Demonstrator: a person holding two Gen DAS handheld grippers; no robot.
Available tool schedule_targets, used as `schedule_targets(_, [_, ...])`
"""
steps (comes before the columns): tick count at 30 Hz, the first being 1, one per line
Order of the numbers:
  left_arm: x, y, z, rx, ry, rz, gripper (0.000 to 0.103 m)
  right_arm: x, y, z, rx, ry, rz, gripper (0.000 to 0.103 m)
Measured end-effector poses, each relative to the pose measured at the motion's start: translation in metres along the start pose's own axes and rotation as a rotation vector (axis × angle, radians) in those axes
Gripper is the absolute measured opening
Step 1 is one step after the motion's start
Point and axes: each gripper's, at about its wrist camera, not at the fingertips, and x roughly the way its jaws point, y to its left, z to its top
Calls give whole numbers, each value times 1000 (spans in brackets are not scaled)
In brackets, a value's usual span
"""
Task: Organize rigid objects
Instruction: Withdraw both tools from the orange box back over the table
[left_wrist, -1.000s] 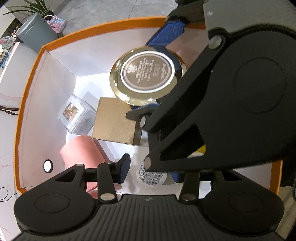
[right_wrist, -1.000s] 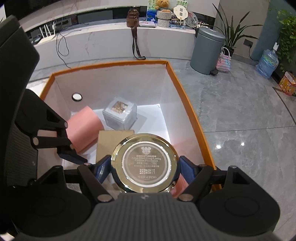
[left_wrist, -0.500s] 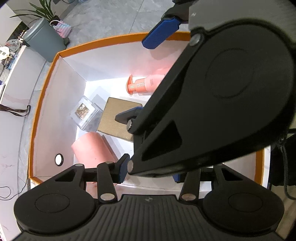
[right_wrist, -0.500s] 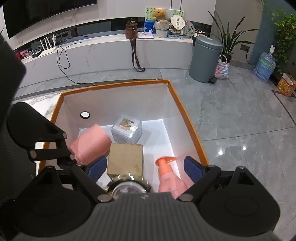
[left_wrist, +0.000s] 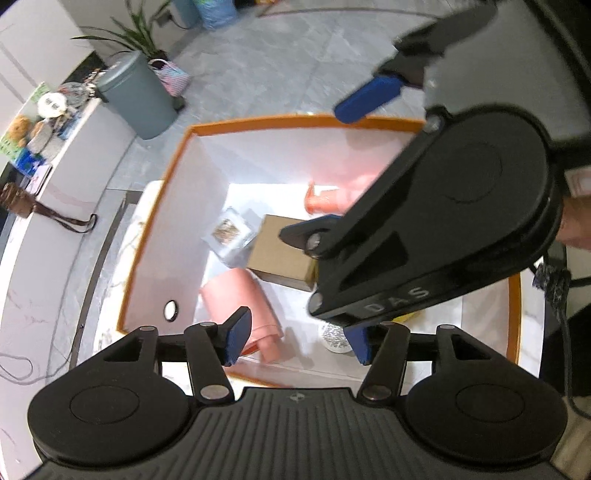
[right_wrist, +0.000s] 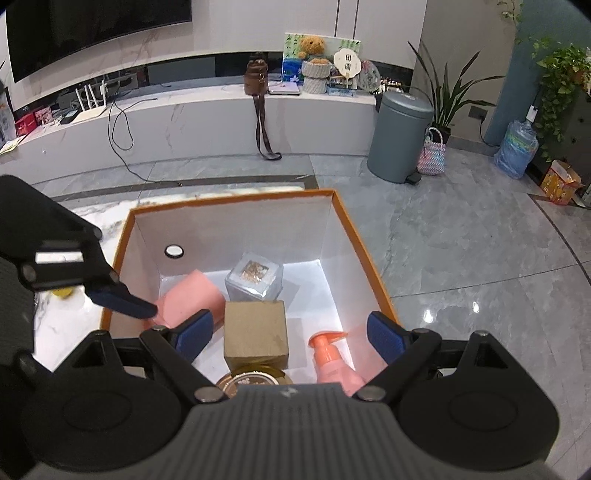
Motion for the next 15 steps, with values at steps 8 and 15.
schedule_targets(8, [-18, 14, -18, -81, -33, 47, 76, -8, 15, 5, -21, -26, -1, 89])
schedule_targets(15, [-49, 31, -48, -248, -139, 171, 90, -8, 33, 9, -43, -50, -5, 92])
